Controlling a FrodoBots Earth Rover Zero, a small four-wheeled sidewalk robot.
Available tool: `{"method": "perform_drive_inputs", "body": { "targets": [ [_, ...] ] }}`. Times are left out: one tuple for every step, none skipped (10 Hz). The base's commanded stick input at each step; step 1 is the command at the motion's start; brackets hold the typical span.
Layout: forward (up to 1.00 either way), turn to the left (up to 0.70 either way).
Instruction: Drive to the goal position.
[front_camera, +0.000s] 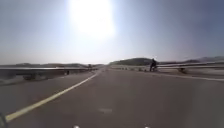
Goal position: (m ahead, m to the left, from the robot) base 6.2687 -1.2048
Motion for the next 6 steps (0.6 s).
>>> {"method": "perform_drive_inputs", "body": {
  "targets": [
    [1.0,0.0],
    [1.0,0.0],
    [1.0,0.0],
    [1.0,0.0],
    [1.0,0.0],
    [1.0,0.0]
  ]
}}
